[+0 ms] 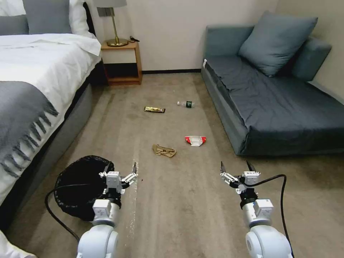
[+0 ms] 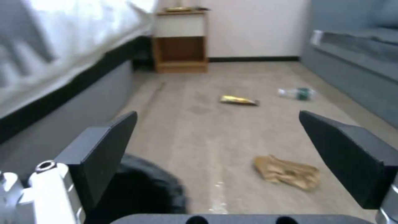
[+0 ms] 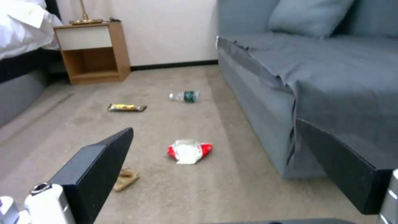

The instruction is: Pick up the trash bin, then pick up the garbage on the floor and place it into the trash bin.

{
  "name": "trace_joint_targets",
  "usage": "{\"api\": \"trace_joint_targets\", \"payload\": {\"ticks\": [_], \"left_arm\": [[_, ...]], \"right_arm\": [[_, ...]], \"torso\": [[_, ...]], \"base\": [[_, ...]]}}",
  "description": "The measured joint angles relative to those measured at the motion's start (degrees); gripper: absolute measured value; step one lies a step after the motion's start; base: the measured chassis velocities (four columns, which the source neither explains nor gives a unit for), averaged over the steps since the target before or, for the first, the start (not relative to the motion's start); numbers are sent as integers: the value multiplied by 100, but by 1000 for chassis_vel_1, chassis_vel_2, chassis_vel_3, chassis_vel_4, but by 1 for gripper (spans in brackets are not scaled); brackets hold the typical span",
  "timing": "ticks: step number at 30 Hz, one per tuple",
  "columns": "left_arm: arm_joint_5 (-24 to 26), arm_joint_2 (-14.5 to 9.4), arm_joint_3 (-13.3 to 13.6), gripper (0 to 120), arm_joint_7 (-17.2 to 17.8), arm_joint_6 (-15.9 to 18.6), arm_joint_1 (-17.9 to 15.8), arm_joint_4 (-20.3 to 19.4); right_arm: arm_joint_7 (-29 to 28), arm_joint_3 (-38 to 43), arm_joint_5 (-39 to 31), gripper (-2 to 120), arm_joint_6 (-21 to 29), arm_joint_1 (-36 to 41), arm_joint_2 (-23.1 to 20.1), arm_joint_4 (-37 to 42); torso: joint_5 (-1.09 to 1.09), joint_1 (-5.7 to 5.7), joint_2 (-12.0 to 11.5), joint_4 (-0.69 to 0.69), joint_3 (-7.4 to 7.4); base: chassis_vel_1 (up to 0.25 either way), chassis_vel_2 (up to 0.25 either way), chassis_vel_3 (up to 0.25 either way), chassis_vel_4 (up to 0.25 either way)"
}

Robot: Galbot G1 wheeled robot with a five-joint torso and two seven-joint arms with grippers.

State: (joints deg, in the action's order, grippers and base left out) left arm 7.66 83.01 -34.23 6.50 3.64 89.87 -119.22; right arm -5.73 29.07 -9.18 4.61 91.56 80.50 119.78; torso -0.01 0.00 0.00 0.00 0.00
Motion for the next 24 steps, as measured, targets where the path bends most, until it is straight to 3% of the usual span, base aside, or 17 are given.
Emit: {"api": "trace_joint_targets", "payload": {"ticks": [9, 10, 13, 16, 17, 24], "left_arm": [[1522, -577, -536, 98, 1324, 722, 222, -910], [1522, -577, -536, 98, 1324, 722, 222, -910], [2144, -813, -756, 96, 1862, 1014, 313, -1280], [2453, -954, -890, 96, 2141, 1161, 363, -1432], [2593, -1087, -1013, 96, 2305, 1228, 408, -1458], [2712, -1302, -1102, 95, 2445, 1284, 514, -1376]], "right_arm": [[-964, -409, -1525, 100, 774, 470, -900, 873], [-964, -409, -1525, 100, 774, 470, -900, 873], [-1357, -575, -2141, 100, 1086, 659, -1271, 1225], [-1419, -633, -2363, 100, 996, 639, -1472, 1223], [-1431, -646, -2420, 100, 911, 529, -1543, 1160], [-1430, -685, -2468, 100, 734, 264, -1571, 936]], "torso": [[0, 0, 0, 0, 0], [0, 0, 0, 0, 0], [0, 0, 0, 0, 0], [-4, 0, 0, -2, 0], [4, 0, 0, 0, 0], [1, 0, 0, -1, 0]], "base": [[0, 0, 0, 0], [0, 0, 0, 0], [0, 0, 0, 0], [0, 0, 0, 0], [0, 0, 0, 0], [0, 0, 0, 0]]}}
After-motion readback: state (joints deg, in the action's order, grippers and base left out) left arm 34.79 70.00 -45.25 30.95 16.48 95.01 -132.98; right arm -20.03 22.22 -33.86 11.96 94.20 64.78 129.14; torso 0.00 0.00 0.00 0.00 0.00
